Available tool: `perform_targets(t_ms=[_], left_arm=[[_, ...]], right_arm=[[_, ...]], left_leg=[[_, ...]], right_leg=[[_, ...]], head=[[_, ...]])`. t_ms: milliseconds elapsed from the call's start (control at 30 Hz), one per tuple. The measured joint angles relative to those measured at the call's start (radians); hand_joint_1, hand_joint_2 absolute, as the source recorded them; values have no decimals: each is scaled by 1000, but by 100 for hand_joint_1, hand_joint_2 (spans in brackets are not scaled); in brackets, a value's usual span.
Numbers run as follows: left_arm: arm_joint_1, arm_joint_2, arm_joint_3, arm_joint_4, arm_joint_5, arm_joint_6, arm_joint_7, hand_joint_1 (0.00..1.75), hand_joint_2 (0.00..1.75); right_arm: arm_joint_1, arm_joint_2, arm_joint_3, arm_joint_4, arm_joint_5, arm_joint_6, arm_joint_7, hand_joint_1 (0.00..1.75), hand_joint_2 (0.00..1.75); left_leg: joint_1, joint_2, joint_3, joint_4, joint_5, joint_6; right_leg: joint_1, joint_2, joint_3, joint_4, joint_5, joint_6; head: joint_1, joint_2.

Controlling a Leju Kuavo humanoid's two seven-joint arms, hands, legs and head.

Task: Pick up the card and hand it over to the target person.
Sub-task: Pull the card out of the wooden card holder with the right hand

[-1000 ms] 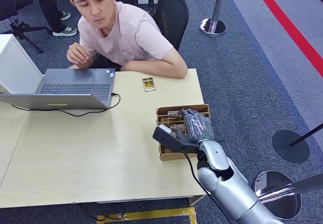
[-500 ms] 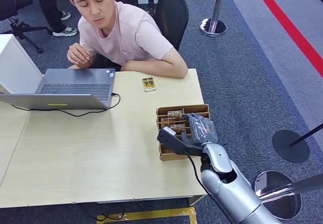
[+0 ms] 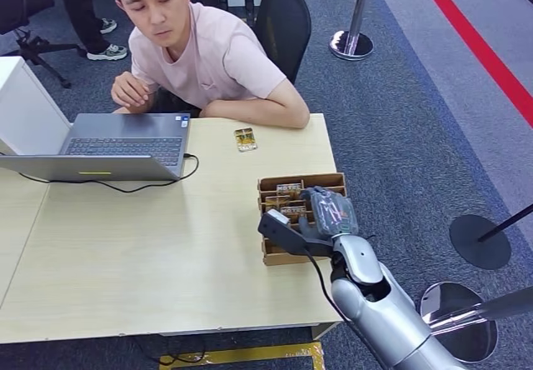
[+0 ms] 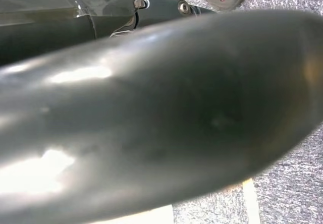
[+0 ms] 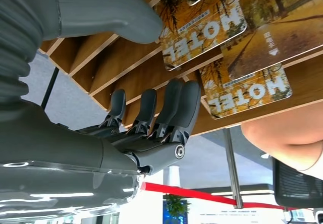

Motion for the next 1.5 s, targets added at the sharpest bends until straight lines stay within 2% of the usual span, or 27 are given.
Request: perform_targets(t_ms=[600,1067,1500], left_arm=[[0,-3,8,1,5,4,-1,0,0],[0,-2,9,0,3,5,1,0,0],[0,-1,9,0,1,4,2,0,0]], right_arm=[[-8,7,30,21,-4,10,-6,85,175],[7,-1,35,-11,-5,10,-9,95,175],[14,1,36,-10,-3,16,-7,96,175]], left_leg=[[0,1,1,-1,0,0],[0,-1,0,0,0,0],[0,-1,0,0,0,0]], right_leg=[[0,0,1,-1,0,0],[0,-1,0,0,0,0],[0,-1,1,0,0,0]], head=[[0,0],[0,0],[0,0]])
